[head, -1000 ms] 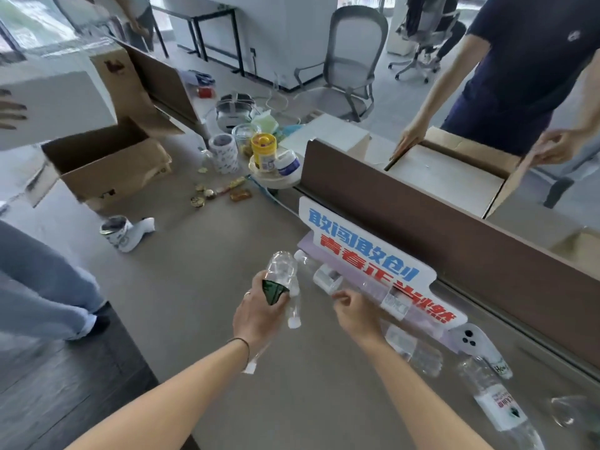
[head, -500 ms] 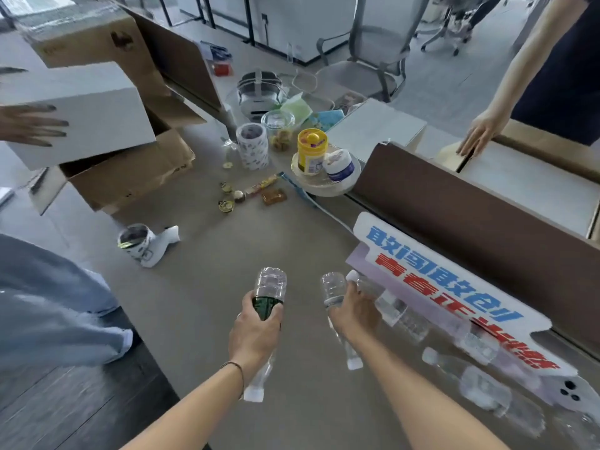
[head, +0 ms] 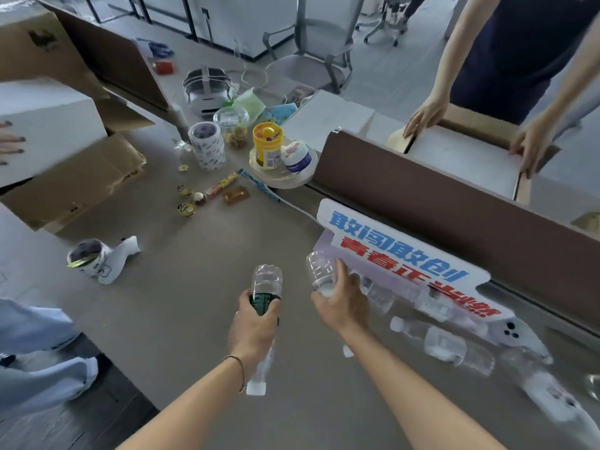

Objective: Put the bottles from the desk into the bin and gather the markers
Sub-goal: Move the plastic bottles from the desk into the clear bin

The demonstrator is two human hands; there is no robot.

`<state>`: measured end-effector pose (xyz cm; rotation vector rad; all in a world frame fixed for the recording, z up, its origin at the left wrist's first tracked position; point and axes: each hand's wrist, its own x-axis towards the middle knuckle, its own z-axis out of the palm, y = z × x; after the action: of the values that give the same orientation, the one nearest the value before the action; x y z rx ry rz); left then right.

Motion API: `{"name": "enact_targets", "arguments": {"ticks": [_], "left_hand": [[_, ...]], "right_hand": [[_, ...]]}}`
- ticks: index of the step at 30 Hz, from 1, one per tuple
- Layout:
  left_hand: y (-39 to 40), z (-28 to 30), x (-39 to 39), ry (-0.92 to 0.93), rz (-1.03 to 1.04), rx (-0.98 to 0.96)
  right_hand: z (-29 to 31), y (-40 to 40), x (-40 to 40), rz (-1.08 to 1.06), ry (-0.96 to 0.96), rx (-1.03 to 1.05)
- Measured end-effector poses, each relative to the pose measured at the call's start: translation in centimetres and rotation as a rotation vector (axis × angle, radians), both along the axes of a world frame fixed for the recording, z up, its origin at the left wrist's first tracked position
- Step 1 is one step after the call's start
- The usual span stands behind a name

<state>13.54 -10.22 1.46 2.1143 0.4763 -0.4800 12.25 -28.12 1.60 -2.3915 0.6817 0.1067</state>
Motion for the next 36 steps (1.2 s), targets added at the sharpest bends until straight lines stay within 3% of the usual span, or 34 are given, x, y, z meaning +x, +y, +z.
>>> {"name": "enact_targets", "arguments": {"ticks": [7,12,26,36], "left_hand": [[-8.1,2.7,-6.2,-0.047,-0.227,-0.029],[-14.4,4.2,-13.8,-0.078,-0.394,-0.013],[-31.9,7.0,-44.6,-0.114,-0.700,-0.060],[-43.4,4.1,-63.3,-0.055,-1.108,-0.176]], "right_hand": [[5.1,-6.4,-9.7,-0.173,-0.207,0.085],[7.1,-11.7,-19.8,-0.256,-0.235,0.068],[7.6,-26.2,-54.5,-0.632,-0.308,0.041],[4.1,-33.4,-76.3,-1.037,-0.216,0.081]]}}
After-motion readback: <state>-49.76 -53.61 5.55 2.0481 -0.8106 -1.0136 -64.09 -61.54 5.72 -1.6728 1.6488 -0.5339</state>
